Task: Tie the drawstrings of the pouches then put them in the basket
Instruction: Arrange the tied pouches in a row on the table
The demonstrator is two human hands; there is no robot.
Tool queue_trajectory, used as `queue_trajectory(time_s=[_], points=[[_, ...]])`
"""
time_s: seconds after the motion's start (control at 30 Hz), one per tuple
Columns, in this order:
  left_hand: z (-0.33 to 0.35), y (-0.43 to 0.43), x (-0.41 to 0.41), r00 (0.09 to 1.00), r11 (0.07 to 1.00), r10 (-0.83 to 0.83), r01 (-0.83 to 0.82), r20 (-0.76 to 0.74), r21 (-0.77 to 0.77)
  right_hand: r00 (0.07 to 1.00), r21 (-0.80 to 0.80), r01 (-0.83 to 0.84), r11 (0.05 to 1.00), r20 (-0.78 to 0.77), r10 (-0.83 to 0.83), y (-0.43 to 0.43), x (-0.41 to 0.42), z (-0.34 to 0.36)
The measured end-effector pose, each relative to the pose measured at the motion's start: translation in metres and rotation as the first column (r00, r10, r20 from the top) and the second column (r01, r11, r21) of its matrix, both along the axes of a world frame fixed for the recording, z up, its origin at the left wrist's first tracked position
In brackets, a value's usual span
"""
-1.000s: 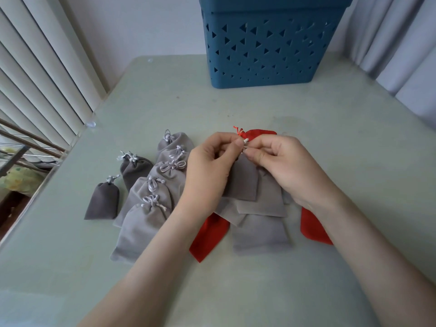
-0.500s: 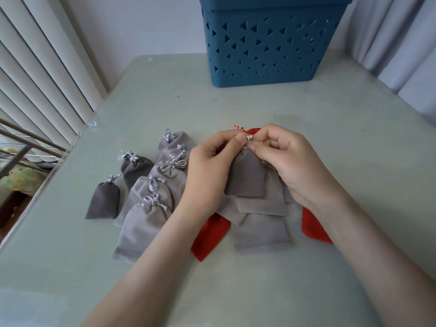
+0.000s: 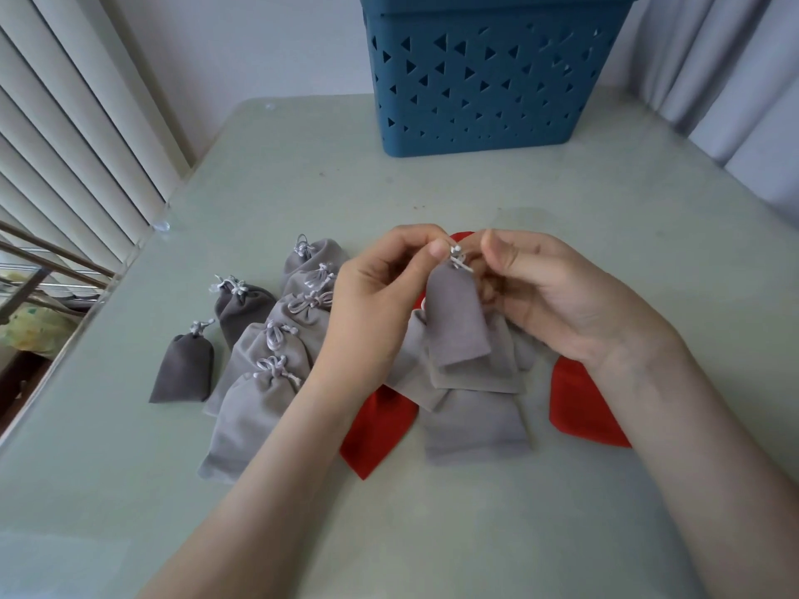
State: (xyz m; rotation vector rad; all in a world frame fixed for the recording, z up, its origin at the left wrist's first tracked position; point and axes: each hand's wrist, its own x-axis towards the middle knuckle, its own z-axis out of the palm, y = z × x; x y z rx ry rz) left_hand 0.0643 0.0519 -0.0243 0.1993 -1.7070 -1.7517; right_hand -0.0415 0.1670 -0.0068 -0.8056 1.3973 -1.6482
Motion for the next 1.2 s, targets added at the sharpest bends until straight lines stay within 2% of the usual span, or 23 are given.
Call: queue_trajectory(time_s=[0.1, 0.27, 0.37, 0.57, 0.63, 0.77, 0.87, 1.03, 1.13, 1.2], points=[[0.000, 0.004, 0.000, 0.998, 0.997, 0.045, -0.043, 0.038, -0.066, 0.996, 0.061, 0.010, 0.998, -0.092, -0.005, 0.000, 0.002, 0.002], [-0.003, 0.005, 0.000, 0.998, 0.999, 0.045, -0.044, 0.053, -0.031, 0.971, 0.106, 0.071, 0.992, -0.236, -0.044, 0.002, 0.004, 0.003], [-0.004, 0.004, -0.001, 0.997, 0.998, 0.060, -0.060, 0.045, -0.005, 0.943, 0.079, 0.117, 0.990, -0.321, -0.086, 0.000, 0.007, 0.001], [-0.005, 0.005, -0.003, 0.997, 0.995, 0.076, -0.078, 0.032, 0.058, 0.914, 0.033, 0.191, 0.981, -0.370, -0.165, -0.001, 0.013, 0.001], [-0.004, 0.005, -0.003, 1.000, 0.993, 0.024, -0.026, 0.018, 0.118, 0.938, 0.034, 0.176, 0.984, -0.307, -0.158, -0.002, 0.013, 0.002], [-0.004, 0.003, -0.003, 0.991, 0.974, -0.123, 0.131, -0.051, 0.186, 0.994, 0.001, 0.076, 0.997, 0.075, -0.076, -0.002, 0.011, 0.006], [0.000, 0.000, -0.001, 0.987, 0.985, -0.147, 0.153, -0.069, 0.084, 0.986, -0.021, 0.033, 0.999, 0.166, -0.029, 0.001, 0.009, 0.007], [0.001, -0.007, 0.004, 0.999, 0.980, -0.049, 0.047, -0.004, -0.193, 0.999, 0.001, 0.005, 1.000, 0.041, -0.005, 0.002, 0.005, 0.000], [-0.003, -0.010, 0.004, 0.999, 0.921, 0.037, -0.021, 0.035, -0.389, 0.998, 0.034, 0.034, 0.999, -0.054, -0.032, 0.001, 0.004, -0.001], [-0.005, -0.011, 0.004, 0.996, 0.889, 0.077, -0.049, 0.042, -0.455, 0.992, 0.053, 0.059, 0.997, -0.111, -0.053, 0.002, 0.006, 0.001]])
